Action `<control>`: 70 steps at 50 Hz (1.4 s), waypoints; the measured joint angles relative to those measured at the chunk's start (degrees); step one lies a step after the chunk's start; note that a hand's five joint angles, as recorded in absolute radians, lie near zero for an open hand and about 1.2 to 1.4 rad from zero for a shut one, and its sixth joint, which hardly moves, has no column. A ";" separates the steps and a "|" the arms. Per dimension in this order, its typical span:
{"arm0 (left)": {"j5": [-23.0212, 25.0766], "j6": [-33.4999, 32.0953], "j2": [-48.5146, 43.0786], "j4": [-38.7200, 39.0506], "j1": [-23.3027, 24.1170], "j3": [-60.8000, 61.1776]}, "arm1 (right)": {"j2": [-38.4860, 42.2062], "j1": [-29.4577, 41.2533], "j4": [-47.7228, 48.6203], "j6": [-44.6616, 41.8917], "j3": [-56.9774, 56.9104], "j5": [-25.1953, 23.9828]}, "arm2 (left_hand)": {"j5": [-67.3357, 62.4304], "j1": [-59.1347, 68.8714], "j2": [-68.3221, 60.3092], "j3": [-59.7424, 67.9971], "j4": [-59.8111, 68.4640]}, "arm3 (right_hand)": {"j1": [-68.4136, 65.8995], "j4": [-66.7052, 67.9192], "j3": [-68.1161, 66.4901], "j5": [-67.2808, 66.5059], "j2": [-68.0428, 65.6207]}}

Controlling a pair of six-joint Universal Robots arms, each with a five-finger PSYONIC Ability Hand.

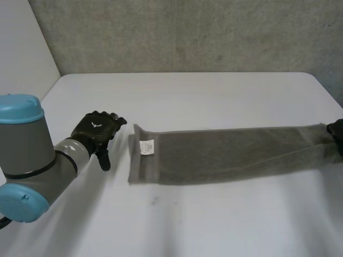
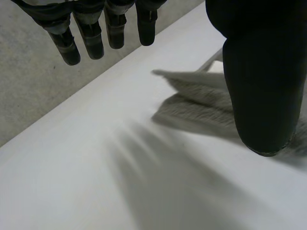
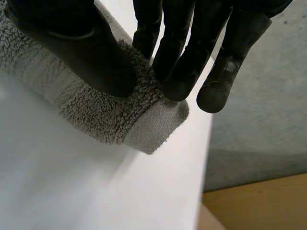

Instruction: Fold the towel.

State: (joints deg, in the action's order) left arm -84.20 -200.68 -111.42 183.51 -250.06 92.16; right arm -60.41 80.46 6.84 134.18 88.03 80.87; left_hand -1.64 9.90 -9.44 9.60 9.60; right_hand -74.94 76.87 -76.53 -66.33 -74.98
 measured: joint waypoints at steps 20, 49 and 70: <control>-0.15 0.07 1.41 0.00 -1.78 0.40 | 6.53 41.67 -3.67 2.39 -26.67 8.60 | 0.00 0.00 0.00 0.00 0.00 | -0.33 0.00 0.00 -0.31 -0.26; -0.01 1.02 2.71 -0.03 -2.53 0.55 | 10.42 57.96 -8.45 8.17 -26.87 5.56 | 0.00 0.00 0.00 0.00 0.00 | 60.85 -62.13 62.29 62.88 60.51; 0.08 0.74 2.41 0.10 3.05 -0.06 | -4.61 35.14 0.54 23.01 7.25 1.61 | 0.00 0.19 -0.42 0.15 0.15 | 56.11 -58.55 58.14 57.36 56.80</control>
State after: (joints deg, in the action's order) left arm -84.12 -199.95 -109.01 183.62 -247.01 92.11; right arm -65.02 115.60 7.38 157.19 95.28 82.47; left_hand -1.64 10.08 -9.86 9.75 9.75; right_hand -18.83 18.33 -18.39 -8.97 -18.18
